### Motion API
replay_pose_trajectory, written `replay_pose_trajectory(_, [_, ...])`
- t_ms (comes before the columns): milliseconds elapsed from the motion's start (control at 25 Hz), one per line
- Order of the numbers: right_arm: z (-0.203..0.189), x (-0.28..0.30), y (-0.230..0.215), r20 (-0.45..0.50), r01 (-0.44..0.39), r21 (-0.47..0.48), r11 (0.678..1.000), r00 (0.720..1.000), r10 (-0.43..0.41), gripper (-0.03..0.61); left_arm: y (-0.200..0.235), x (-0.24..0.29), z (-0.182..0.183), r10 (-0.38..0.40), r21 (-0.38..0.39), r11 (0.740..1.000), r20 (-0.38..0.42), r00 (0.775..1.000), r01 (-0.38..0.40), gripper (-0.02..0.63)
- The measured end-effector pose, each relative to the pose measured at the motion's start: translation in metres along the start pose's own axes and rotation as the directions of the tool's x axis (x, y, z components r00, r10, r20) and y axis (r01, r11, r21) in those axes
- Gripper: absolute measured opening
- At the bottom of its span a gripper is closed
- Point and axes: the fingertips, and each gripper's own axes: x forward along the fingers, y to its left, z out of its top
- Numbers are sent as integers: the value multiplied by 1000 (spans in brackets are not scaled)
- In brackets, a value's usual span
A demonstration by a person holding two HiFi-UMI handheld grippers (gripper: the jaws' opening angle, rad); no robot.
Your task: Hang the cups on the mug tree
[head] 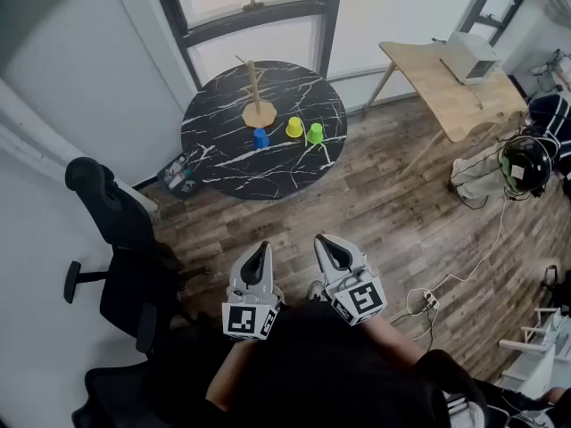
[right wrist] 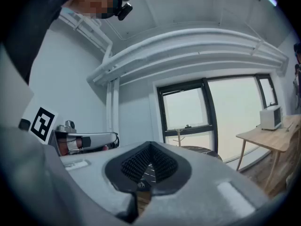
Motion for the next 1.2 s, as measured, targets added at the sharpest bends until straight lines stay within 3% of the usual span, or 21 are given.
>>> replay_pose_trajectory(640, [1, 6, 11, 11, -1, 27, 1000, 1000, 1, 0, 14, -12, 0, 5, -8, 1000, 5, 1000, -5, 0])
replay_pose_trajectory(1200, [-2, 50, 47, 4, 55, -5, 998, 998, -55, 0, 81, -44, 12, 5, 0, 1000, 18, 1000, -5, 0])
